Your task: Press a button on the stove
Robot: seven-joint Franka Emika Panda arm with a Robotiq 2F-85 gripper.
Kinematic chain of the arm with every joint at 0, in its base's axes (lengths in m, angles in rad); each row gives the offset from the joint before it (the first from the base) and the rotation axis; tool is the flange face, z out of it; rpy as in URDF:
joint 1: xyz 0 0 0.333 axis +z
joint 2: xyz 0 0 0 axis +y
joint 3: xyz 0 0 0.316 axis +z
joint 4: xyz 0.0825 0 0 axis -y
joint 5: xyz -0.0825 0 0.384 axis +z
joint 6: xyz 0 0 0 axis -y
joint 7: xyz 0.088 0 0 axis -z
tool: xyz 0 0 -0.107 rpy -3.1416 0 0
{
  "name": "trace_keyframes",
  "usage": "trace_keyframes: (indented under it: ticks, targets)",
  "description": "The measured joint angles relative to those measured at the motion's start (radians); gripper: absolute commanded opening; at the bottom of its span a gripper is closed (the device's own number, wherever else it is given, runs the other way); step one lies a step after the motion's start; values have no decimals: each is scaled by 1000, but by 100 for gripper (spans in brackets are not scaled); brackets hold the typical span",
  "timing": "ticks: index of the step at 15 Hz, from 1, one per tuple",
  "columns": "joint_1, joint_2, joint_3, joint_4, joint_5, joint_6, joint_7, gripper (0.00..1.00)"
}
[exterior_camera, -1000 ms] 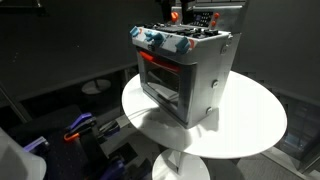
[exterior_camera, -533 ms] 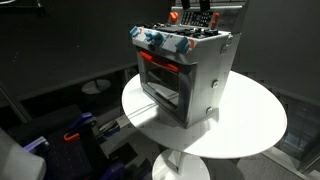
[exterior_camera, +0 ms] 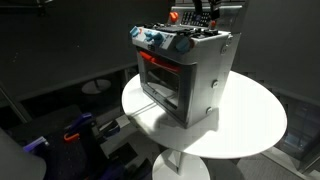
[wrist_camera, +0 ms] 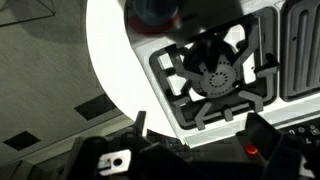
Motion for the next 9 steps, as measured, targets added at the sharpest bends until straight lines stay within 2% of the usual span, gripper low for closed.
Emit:
trace_keyframes:
  ticks: [9]
  targets:
    - [48,192,-37,184,0,-6,40,100]
